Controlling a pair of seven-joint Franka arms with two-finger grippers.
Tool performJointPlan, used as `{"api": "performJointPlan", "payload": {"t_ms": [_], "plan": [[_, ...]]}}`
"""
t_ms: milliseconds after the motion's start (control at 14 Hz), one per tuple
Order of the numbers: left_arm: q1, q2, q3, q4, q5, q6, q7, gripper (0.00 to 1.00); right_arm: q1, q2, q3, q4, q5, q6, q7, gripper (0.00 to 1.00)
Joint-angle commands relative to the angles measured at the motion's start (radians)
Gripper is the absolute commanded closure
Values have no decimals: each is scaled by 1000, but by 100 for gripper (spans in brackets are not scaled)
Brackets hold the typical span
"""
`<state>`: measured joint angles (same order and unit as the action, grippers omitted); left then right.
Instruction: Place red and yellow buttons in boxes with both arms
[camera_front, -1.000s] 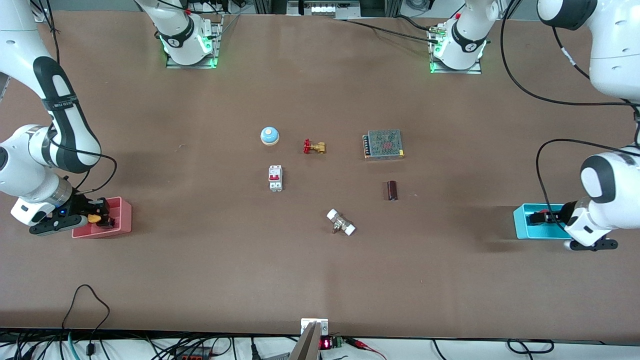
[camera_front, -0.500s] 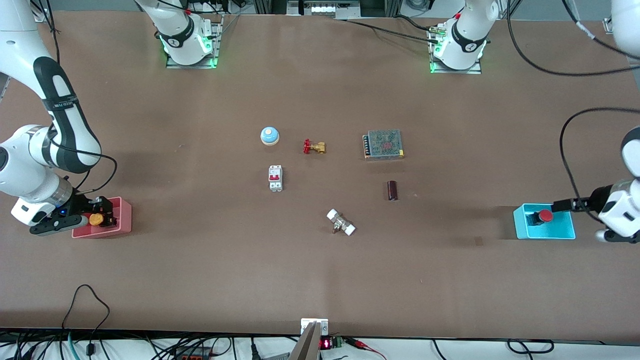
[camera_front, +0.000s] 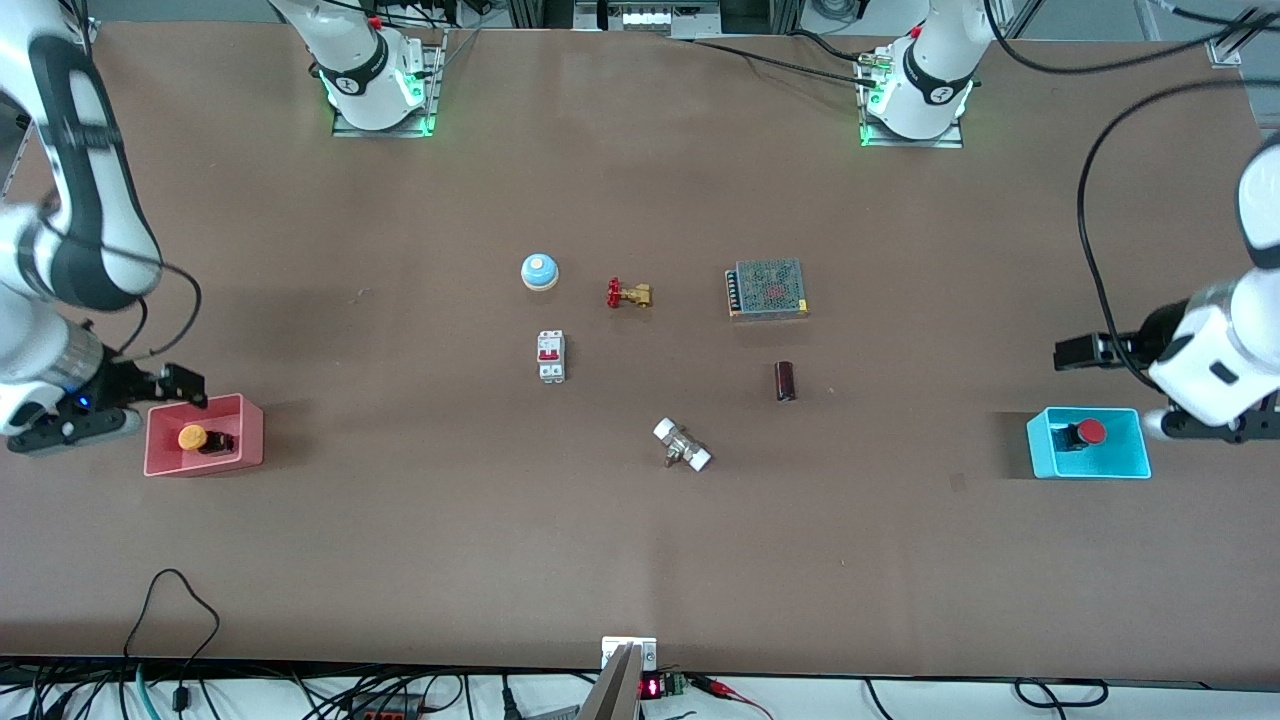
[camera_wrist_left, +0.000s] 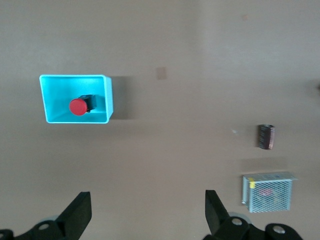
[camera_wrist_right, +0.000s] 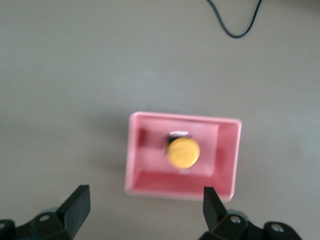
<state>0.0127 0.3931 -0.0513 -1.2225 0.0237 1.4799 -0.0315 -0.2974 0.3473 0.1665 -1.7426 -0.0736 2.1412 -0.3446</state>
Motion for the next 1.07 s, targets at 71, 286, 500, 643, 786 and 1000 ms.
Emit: {"api": "performJointPlan", "payload": {"t_ms": [71, 286, 500, 643, 786, 1000], "plan": [[15, -133, -51, -82, 22, -15, 8, 0, 118, -215, -5, -26, 18, -222, 178, 0], [23, -334, -55, -433, 45, 196, 41, 0, 191, -318, -5, -5, 18, -349, 266, 0], [49, -381, -47, -484, 36, 226, 64, 0, 224, -364, -9, 35, 17, -478, 279, 0], [49, -343, -44, -408, 41, 165, 47, 0, 221, -364, -16, 63, 32, -576, 294, 0], [70, -329, -44, -384, 25, 126, 47, 0, 221, -402, -7, 54, 60, -572, 294, 0], [69, -339, -56, -373, 25, 117, 44, 0, 251, -450, -22, 9, 61, -578, 300, 0]]}}
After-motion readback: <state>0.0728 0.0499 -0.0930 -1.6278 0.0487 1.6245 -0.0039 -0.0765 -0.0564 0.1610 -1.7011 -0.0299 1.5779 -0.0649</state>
